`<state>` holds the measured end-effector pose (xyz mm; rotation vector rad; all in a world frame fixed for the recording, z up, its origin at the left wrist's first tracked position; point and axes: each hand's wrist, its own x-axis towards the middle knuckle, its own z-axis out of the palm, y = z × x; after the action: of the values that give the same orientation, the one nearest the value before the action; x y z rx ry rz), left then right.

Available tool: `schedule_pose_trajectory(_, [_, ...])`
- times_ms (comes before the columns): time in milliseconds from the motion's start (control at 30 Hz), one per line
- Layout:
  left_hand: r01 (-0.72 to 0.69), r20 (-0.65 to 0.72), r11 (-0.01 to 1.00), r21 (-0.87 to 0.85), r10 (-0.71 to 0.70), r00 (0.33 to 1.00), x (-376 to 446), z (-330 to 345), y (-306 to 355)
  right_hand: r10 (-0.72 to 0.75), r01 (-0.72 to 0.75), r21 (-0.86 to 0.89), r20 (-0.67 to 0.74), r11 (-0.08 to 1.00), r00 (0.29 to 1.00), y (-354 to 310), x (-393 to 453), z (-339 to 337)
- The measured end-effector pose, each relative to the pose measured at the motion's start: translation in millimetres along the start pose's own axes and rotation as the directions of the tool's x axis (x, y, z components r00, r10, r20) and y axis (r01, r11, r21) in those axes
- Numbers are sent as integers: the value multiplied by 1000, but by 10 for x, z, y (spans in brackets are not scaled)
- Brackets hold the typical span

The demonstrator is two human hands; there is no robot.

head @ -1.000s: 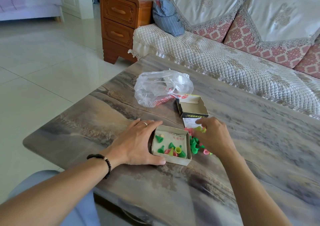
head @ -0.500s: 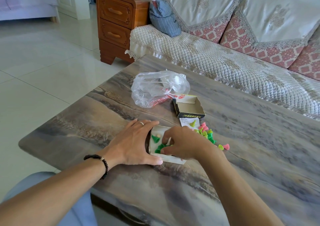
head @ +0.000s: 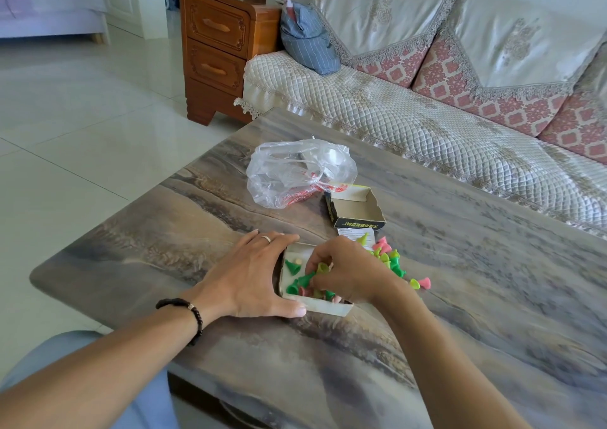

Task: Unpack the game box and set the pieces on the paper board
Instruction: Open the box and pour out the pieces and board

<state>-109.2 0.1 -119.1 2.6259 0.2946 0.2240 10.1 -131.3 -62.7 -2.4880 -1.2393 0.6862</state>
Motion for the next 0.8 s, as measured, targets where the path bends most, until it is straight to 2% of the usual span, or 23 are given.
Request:
schedule_pose_trajectory(167, [4, -6, 1000, -2, -4, 1000, 8, 10, -15, 29, 17, 179, -248, 984, 968, 133, -24, -35])
schedule_pose_trajectory(300, [0, -5, 1000, -17, 0, 1000, 19, 27, -35, 201, -20, 361, -472, 932, 858, 360, -21, -194])
schedule_pose_trajectory(400, [-3, -15, 1000, -9, 3, 1000, 25, 35, -44, 237, -119, 255, -503, 959, 831, 524, 33, -196])
schedule_pose_trajectory(467, [-2, -16, 1000, -8, 2, 1000, 26, 36, -43, 201, -183, 85, -495, 979, 845, 569, 49, -144])
schedule_pose_trajectory(533, [-7, -17, 1000, -10, 7, 1000, 25, 29, -38, 136, -209, -69, -555, 975, 821, 578, 27, -89])
schedule_pose_trajectory(600, [-7, -24, 1000, -12, 7, 1000, 19, 25, -33, 67, -167, -98, -638, 981, 767, 506, -38, -44])
schedule_pose_trajectory(633, [-9, -28, 1000, -6, 9, 1000, 17, 22, -28, 29, -113, -90, -643, 990, 765, 462, -78, -7])
schedule_pose_trajectory(733, [0, -28, 1000, -2, 0, 1000, 18, 33, -31, -133, 58, -151, -554, 987, 822, 324, -194, 135])
schedule_pose_trajectory(800, [1, -23, 1000, -7, -1, 1000, 24, 44, -30, -190, 108, -190, -493, 976, 849, 246, -220, 163])
